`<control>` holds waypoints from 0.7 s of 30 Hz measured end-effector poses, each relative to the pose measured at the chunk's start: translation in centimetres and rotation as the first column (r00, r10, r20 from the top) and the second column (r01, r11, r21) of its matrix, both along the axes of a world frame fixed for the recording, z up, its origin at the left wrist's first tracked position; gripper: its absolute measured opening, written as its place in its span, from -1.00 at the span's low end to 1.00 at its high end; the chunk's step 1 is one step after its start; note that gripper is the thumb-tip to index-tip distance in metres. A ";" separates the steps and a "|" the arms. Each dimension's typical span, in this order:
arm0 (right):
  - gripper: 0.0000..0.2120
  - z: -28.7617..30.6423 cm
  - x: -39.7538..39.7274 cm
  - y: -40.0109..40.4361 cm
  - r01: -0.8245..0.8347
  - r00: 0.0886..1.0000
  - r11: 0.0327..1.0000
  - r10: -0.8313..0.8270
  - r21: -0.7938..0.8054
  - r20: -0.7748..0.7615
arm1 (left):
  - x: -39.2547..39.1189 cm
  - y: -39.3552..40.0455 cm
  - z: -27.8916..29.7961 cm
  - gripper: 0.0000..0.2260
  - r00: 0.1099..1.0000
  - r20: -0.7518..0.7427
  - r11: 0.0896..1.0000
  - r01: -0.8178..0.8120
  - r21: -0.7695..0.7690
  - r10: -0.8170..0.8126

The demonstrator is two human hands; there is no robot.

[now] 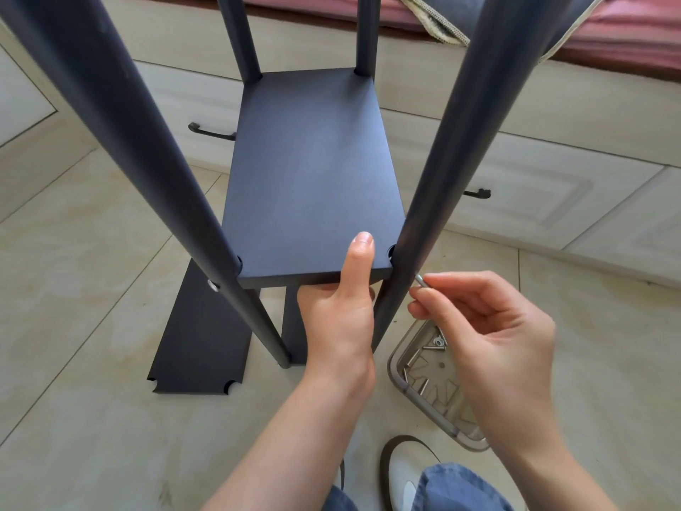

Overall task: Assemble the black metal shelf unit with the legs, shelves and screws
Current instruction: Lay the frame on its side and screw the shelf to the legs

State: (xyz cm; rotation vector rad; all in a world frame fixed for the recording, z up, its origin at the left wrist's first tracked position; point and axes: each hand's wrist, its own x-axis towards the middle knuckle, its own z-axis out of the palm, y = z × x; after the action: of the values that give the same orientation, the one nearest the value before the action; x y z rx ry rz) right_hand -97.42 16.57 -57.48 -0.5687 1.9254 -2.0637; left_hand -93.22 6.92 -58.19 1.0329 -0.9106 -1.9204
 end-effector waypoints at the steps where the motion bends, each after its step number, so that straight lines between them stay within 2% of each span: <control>1: -0.87 -0.1 0.0 0.0 0.000 0.999 1.000 0.001 0.007 -0.036 | 0.0 0.0 0.0 -0.93 1.000 0.012 1.000 -0.008 0.004 0.008; 4: -0.85 -0.1 0.1 -0.1 -0.009 0.995 1.000 0.011 0.023 -0.101 | -0.1 -0.1 0.2 -0.87 0.999 0.044 1.000 -0.010 0.008 0.010; 10: -0.92 0.2 -0.2 -0.3 -0.030 0.998 1.000 0.029 0.010 0.048 | 0.0 -0.2 0.5 -0.86 0.998 0.060 1.000 -0.009 0.016 0.008; 16: -0.93 0.4 -0.3 -0.3 -0.030 0.999 0.998 0.030 0.049 0.012 | 0.0 -0.2 0.8 -0.82 0.996 0.089 1.000 -0.022 0.012 0.021; 21: -0.85 0.4 -0.4 -0.2 -0.034 0.999 0.998 0.034 0.060 0.003 | 0.1 -0.2 1.2 -0.79 0.996 0.092 1.000 -0.006 0.001 0.005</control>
State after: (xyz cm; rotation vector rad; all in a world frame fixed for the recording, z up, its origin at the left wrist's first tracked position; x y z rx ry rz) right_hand -97.84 16.39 -57.12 -0.5815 1.9552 -1.9785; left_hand -93.08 6.74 -57.00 1.1312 -0.9568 -1.8822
